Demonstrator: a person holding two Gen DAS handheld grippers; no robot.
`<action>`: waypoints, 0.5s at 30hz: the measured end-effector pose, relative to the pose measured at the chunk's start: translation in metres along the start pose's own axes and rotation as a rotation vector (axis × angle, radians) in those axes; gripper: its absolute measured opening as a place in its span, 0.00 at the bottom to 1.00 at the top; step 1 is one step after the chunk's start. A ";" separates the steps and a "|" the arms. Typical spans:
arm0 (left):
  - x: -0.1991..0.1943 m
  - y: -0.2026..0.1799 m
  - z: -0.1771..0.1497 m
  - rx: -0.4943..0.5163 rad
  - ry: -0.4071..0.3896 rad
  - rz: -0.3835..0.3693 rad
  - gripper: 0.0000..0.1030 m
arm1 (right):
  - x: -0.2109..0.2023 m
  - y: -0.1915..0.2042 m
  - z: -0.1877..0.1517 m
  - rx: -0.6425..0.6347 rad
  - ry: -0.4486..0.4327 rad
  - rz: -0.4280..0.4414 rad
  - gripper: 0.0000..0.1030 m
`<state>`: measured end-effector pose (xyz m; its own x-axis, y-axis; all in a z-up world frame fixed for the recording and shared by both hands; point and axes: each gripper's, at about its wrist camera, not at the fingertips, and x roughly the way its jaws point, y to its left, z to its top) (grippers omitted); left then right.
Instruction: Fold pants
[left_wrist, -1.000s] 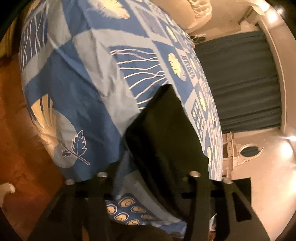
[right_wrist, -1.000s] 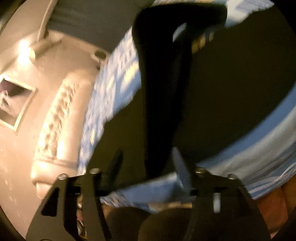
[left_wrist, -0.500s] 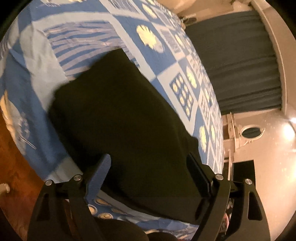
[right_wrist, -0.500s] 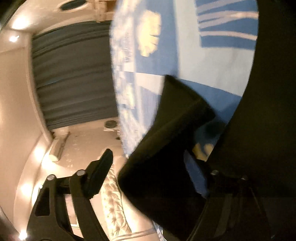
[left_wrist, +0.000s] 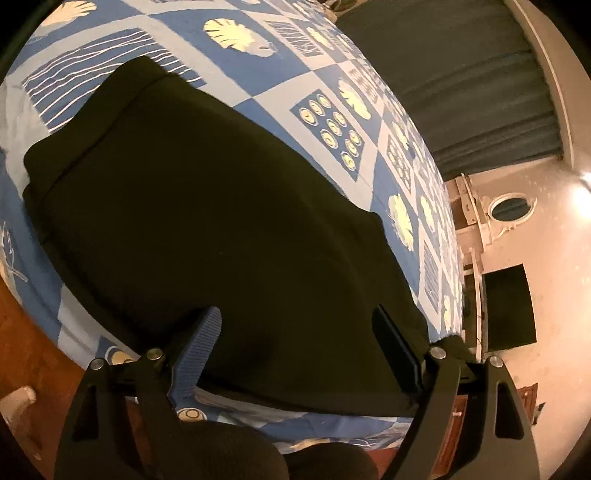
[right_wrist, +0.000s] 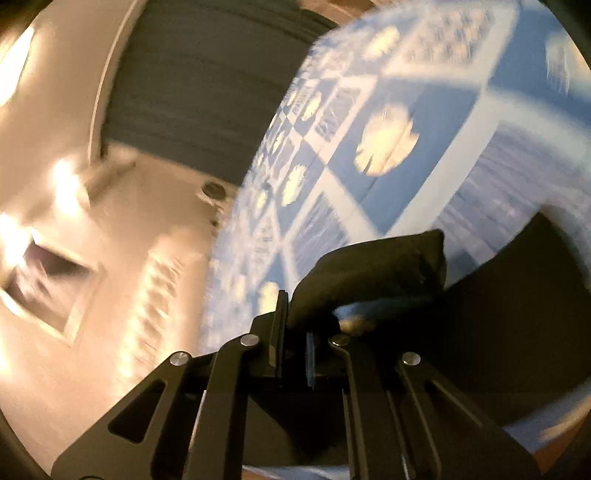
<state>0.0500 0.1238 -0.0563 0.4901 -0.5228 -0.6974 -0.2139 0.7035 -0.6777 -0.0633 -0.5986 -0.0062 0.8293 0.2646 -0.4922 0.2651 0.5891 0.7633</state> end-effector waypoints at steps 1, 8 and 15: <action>0.001 -0.002 -0.001 0.000 0.002 0.000 0.80 | -0.011 -0.005 -0.002 -0.033 0.002 -0.037 0.07; 0.019 -0.021 -0.010 0.000 0.040 -0.015 0.80 | -0.021 -0.093 -0.039 0.087 0.129 -0.187 0.06; 0.026 -0.028 -0.018 0.019 0.059 -0.013 0.80 | -0.021 -0.106 -0.033 0.075 0.087 -0.222 0.06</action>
<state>0.0532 0.0818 -0.0603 0.4419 -0.5591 -0.7016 -0.1919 0.7051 -0.6827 -0.1254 -0.6415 -0.0905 0.7023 0.2017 -0.6827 0.4744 0.5825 0.6601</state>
